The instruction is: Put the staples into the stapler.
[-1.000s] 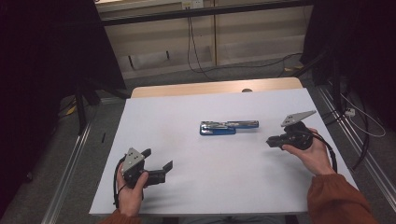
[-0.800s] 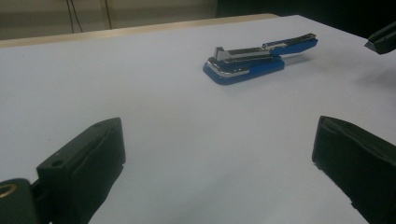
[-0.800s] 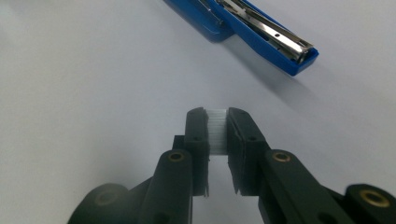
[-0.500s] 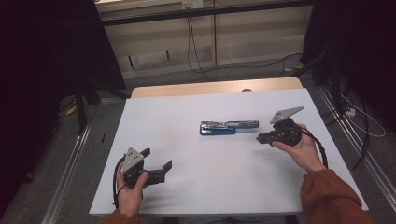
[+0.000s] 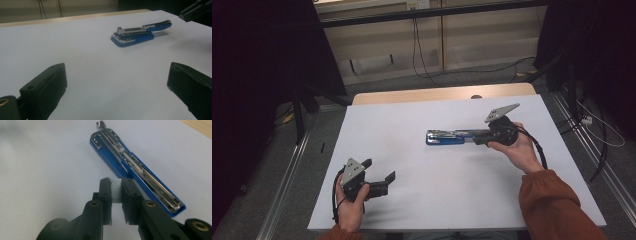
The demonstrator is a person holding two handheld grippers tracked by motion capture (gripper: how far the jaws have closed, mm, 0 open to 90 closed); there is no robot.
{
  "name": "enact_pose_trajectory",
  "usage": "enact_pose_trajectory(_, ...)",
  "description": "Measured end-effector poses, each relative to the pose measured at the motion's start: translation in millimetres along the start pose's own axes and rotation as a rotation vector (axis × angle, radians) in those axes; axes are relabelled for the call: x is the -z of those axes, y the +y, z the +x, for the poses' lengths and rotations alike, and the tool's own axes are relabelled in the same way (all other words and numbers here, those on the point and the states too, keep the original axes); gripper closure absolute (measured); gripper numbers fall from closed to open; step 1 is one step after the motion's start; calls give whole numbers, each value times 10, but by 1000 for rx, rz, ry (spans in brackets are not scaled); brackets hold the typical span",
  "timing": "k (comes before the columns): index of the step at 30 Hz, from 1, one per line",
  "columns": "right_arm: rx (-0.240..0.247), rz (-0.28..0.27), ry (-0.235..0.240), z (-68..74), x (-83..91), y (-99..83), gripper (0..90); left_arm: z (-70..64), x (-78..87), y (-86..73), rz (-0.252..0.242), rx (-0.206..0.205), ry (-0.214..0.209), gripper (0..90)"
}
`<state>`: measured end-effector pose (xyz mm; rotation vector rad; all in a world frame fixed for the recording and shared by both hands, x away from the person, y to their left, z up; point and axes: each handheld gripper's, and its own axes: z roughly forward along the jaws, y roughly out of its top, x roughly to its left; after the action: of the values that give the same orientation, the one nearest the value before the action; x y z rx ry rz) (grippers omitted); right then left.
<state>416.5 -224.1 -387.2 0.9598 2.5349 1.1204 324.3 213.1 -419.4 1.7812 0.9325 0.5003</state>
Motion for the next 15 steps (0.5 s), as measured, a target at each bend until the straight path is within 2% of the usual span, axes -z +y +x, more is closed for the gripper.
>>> enact_pose_trajectory(8, 20, 7, -3, -24, -86, 176, 793, 0, -1, 0, -3, 4, -3, 27)
enact_pose_trajectory(15, 33, -4, 23, -36, -196, 295, 792, 0, -3, -2, 1, 0, -7, 27)
